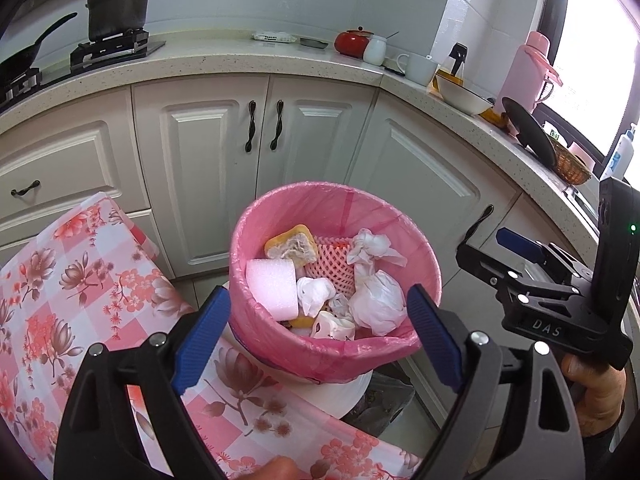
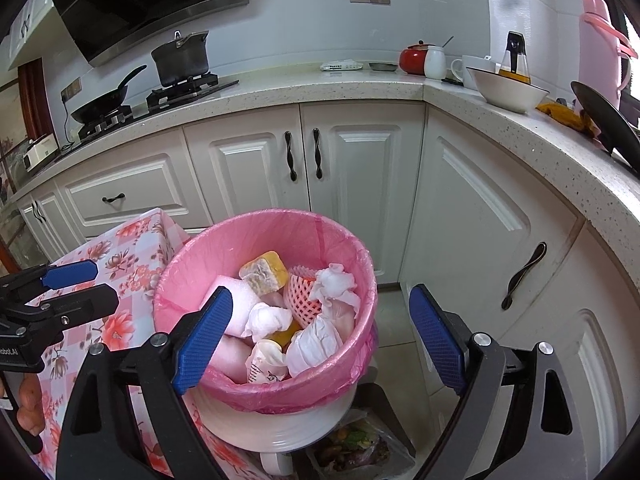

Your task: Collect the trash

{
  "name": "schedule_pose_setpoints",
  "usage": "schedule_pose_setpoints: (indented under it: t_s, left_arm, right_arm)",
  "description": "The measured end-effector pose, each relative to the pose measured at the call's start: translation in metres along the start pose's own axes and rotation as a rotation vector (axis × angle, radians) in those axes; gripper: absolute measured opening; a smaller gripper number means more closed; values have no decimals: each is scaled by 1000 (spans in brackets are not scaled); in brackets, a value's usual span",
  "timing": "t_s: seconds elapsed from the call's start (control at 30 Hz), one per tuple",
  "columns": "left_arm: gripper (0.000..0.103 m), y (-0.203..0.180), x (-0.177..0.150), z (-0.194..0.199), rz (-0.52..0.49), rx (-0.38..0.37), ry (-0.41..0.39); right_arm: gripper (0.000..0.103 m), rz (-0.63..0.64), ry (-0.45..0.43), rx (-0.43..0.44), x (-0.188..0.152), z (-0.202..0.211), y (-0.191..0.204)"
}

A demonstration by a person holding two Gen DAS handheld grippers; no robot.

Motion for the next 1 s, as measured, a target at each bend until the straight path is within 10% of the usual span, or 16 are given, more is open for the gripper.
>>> schedule_pose_setpoints:
  t_s: [1.0]
  left_arm:
    - [86, -1, 0, 0, -4, 2, 0]
  right_arm:
    - [84, 5, 7, 14, -2, -1, 3]
Point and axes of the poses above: each gripper's, at about its wrist camera, not at the fingertips, and z roughly against the way its jaws point, y to its left, x to its top, the point moved 4 cm from there along -z, roughly the way its jaws point, and after that the axes turned 5 degrees about -z, right-handed, at the moved point
